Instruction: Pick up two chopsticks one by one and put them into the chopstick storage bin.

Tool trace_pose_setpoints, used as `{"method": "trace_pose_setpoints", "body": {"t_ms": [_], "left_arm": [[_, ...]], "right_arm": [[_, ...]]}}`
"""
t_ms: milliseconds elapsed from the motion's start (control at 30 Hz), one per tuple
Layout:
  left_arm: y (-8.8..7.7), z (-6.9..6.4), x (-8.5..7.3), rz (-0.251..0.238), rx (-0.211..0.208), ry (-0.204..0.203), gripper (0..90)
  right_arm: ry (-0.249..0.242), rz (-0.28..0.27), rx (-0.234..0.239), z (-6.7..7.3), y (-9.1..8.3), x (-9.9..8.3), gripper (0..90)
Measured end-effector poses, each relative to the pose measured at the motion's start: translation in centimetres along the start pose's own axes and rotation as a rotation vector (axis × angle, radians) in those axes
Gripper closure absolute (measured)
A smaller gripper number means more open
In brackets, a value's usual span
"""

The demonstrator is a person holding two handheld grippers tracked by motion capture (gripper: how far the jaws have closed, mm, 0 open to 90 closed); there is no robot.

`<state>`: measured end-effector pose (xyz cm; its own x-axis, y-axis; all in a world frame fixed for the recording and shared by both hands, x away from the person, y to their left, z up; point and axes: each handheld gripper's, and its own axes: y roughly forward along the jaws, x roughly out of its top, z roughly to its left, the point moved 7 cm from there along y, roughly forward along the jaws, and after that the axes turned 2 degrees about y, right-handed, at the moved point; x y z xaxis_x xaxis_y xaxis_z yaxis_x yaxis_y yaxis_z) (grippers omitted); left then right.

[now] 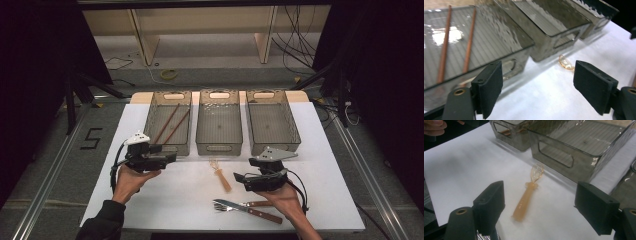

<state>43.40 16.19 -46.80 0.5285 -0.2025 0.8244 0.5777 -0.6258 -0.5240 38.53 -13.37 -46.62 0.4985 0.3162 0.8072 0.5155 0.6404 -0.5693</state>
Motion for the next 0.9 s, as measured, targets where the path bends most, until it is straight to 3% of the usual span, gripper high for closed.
{"method": "trace_pose_setpoints", "body": {"t_ms": [433,900], "left_arm": [[-0.8,-1.5,-1.2,-0.04,-0.023,0.007,20.6],[-0.8,-2.4,-2.9,-0.037,-0.016,0.011,19.8]], "right_arm": [[-0.008,0.041,0.014,0.5,1.6,0.7,25.0],[-0.033,0.154,-0.002,1.2,4.2,0.3,26.8]]}}
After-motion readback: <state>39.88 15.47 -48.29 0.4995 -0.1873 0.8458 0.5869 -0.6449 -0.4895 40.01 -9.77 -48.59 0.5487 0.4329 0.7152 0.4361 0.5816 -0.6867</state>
